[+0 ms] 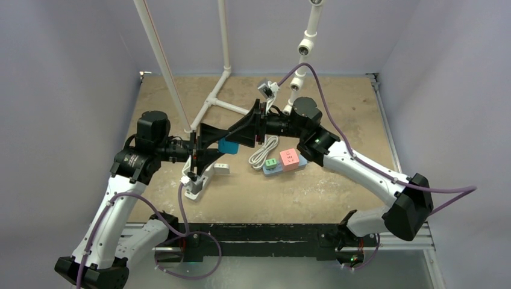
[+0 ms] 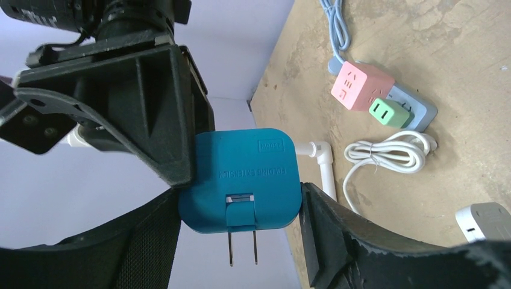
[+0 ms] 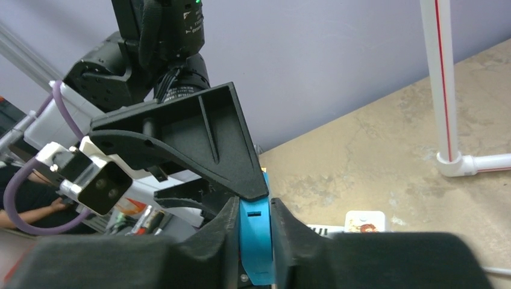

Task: Insert the plug
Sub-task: Pick up the plug from the center of the board.

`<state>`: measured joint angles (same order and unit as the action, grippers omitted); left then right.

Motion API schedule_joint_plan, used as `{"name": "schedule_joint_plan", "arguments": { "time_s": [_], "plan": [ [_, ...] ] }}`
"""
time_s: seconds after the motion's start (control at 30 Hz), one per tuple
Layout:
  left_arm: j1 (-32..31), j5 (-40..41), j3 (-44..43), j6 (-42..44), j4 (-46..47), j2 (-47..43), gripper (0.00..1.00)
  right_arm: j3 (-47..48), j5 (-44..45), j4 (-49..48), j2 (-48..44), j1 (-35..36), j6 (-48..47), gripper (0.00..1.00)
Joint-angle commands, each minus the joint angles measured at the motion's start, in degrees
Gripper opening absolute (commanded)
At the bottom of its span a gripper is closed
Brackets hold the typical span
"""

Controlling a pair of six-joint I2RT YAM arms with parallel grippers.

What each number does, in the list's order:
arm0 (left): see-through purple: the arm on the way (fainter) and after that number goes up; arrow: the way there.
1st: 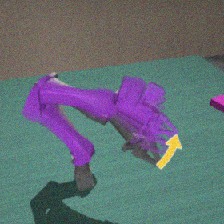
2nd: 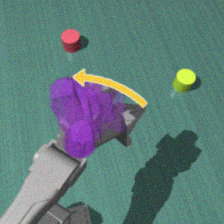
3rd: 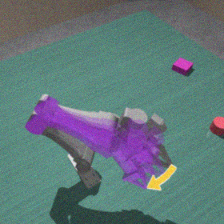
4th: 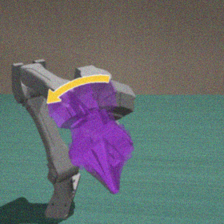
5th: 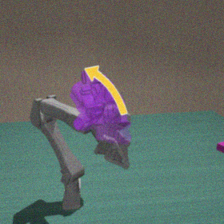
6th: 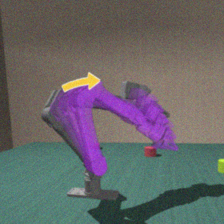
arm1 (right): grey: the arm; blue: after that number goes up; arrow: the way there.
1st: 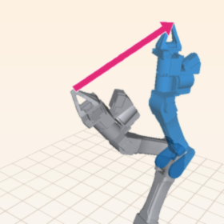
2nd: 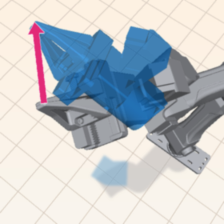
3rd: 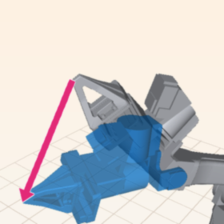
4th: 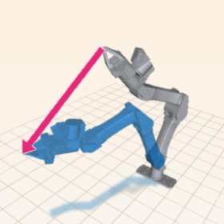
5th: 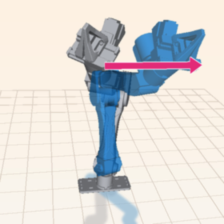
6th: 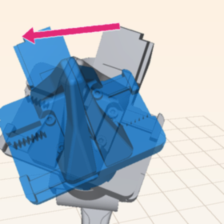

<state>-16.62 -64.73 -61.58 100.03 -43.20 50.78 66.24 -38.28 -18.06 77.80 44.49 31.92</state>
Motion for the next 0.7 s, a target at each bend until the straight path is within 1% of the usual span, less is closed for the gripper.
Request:
{"name": "schedule_joint_plan", "arguments": {
  "time_s": [0.0,0.03,0.07,0.13,0.2,0.43,0.53,0.6,0.67],
  "plan": [
    [-0.26,-3.27,-0.22,0.58,0.96,-0.15,0.0,-1.94,2.4,-5.54,0.53,0.19,1.51,0.55],
    [-0.26,-3.06,-0.23,-1.2,1.95,-0.1,0.0,-3.01,3.47,-6.72,0.13,0.39,1.83,0.6],
    [-0.25,-2.75,-0.21,-3.39,3.31,-0.08,0.0,-3.93,4.86,-7.81,-0.37,1.12,1.84,0.62],
    [-0.28,-2.15,-0.21,-6.74,5.35,0.01,0.0,-5.3,8.05,-9.29,-0.88,2.36,1.87,0.62],
    [-0.25,-1.67,-0.13,-9.62,6.98,0.11,0.0,-5.82,10.08,-9.84,-0.65,3.49,1.68,0.57],
    [-0.27,-0.67,0.21,-12.11,8.22,-0.29,0.0,-7.25,19.09,-15.08,-0.01,7.59,1.29,0.36],
    [-0.25,-0.4,0.23,-12.57,8.13,-0.57,0.0,-8.27,20.78,-17.72,-0.17,8.04,1.85,0.31],
    [-0.27,-0.23,0.36,-12.59,8.04,-0.75,0.0,-8.52,21.36,-18.21,-0.33,8.07,2.07,0.3],
    [-0.28,-0.14,0.48,-12.58,7.94,-0.86,0.0,-8.71,21.72,-18.24,-0.57,8.06,2.09,0.27]
  ]
}}
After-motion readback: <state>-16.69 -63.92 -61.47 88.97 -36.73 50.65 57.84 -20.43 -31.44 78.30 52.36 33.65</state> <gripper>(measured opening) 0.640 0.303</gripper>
